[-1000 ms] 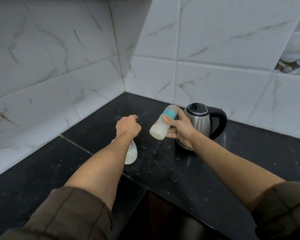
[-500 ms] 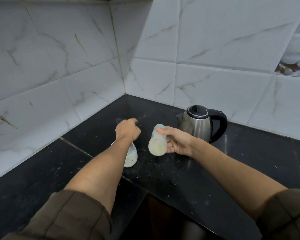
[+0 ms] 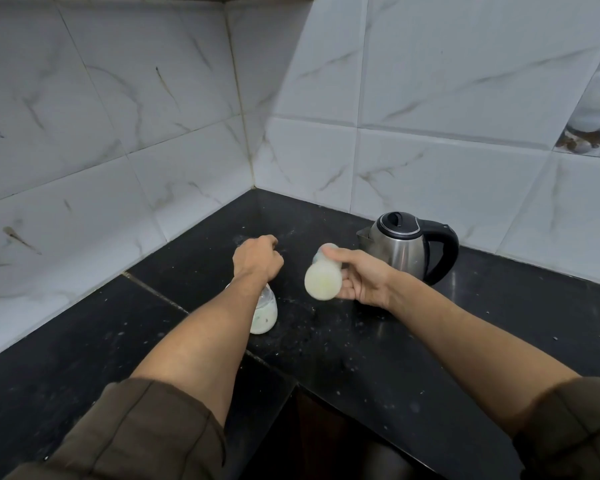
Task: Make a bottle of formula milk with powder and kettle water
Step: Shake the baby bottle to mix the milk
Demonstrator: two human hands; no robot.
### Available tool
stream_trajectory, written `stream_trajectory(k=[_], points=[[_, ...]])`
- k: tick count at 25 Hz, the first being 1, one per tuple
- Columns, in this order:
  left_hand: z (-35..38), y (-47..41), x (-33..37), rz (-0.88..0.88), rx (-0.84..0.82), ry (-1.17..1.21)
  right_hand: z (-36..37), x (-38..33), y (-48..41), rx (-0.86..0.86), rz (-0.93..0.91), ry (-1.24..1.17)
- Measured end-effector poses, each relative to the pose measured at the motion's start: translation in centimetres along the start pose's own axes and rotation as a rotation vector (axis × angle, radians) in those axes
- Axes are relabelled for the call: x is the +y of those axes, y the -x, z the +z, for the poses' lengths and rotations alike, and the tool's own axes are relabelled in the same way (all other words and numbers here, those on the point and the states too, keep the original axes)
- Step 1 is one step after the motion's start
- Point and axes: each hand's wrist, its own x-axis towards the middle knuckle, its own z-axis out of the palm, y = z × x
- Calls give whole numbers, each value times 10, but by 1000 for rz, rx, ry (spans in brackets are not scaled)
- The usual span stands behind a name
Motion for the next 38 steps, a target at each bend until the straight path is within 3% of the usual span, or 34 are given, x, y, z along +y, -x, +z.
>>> stream_trajectory(k=[2,6,10,14,19,23,27,32,36,38], points=[[-1,0,0,-2,0,3,-1,-2,0,65,20,-60],[0,1,1,-4,-17,7,0,0,1,-88,-12,119],[-3,1,1,2,-4,2,0,-5,-1,94,-6,5],[-5,-1,0,0,-10,8,3,-3,1,-87,-11,141],[-5,-1,-3,-1,3,4,3,-7,-4,102,15,-11],[-5,-3,-3,-5,2,4,5,-3,-3,-69,0,139],[-5,-2,-4,-8,17,-4,6,-5,-7,130,12,-8],[-5,-2,-2,0,11,-1,7,-2,-3,-56,-13,171],[-4,-1,-4,-2,8,-1,2,-9,-4,171,-91,-40],[-4,-1,-5,-7,2,-6,1,-8,-1,109,-68,24]])
